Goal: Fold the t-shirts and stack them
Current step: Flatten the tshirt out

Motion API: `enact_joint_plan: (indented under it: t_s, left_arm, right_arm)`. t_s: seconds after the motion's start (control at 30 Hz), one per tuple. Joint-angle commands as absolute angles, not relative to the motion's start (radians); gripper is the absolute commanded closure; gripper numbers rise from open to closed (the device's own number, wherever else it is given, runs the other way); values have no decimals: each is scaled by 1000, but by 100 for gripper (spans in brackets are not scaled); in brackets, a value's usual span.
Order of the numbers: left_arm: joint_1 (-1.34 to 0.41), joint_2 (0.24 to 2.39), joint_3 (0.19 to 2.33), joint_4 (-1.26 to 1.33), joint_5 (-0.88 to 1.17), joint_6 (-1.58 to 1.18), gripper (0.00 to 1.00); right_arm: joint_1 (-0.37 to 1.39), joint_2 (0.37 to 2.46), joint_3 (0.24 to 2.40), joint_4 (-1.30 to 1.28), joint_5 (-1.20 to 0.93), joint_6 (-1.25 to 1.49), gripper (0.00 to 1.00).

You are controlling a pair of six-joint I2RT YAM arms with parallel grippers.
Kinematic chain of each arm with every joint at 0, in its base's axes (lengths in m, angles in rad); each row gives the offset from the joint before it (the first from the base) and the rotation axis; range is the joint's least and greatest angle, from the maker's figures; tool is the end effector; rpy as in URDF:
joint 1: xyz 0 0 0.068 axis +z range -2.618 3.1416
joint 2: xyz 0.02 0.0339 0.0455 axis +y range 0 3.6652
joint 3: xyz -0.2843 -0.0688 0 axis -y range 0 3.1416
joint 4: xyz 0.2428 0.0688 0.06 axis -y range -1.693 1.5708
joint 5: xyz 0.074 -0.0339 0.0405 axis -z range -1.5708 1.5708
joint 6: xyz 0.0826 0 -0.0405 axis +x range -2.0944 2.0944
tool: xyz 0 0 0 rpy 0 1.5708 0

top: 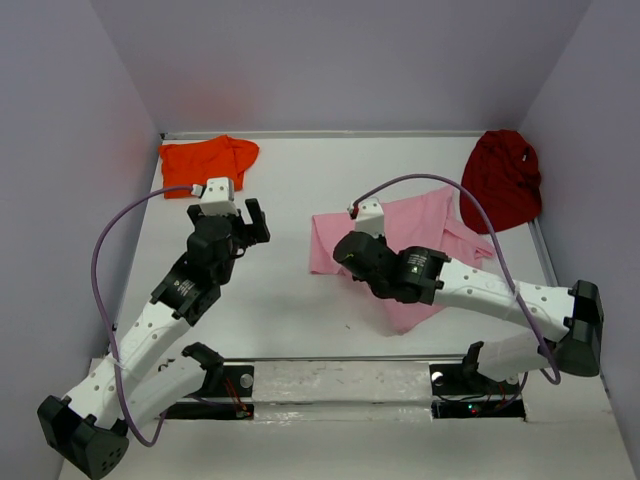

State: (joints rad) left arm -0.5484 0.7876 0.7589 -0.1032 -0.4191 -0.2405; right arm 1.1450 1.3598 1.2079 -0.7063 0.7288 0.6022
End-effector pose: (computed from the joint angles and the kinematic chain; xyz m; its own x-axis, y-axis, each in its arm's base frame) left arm 0.1984 -0.0818 0.3483 -0.1404 -0.1692 -0.9755 0.1014 0.9777 -0.1841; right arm 0.1733 0.2489 0.3114 -0.5405 -0.1687 -0.8242 -0.2346 0.9711 -0.0449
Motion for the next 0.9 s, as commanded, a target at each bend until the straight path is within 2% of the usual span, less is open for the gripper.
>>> enact_joint_plan:
  t_s: [0.0, 0.27, 0.5, 0.63, 0.67, 0.77, 0.8, 0.87]
  left_arm:
    - [-554, 764, 747, -83, -440, -230, 3]
    - [-552, 770, 742, -80, -443, -229, 3]
    - [-552, 825, 746, -77, -419, -248, 3]
    - [-552, 903, 785, -100, -339, -337, 4]
    - [-551, 913, 785, -85, -266, -362, 4]
    - [-551, 962, 758, -69, -181, -535, 5]
    - [-554, 1018, 718, -10, -60, -602, 7]
    - [-561, 1038, 710, -8, -22, -644, 8]
  right_arm:
    - [1147, 1316, 1295, -729, 798, 523, 100]
    - [1147, 1304, 1383, -735, 827, 456, 100]
    - [1147, 1293, 1656, -807, 882, 301, 100]
    - [1147, 1262, 1743, -808, 951, 224, 100]
    - [1147, 1259, 1747, -808, 959, 212, 100]
    - [1147, 1253, 1735, -816, 976, 204, 100]
    - [1147, 1246, 1706, -816, 979, 218, 100]
    - [1147, 1241, 1695, -815, 976, 225, 100]
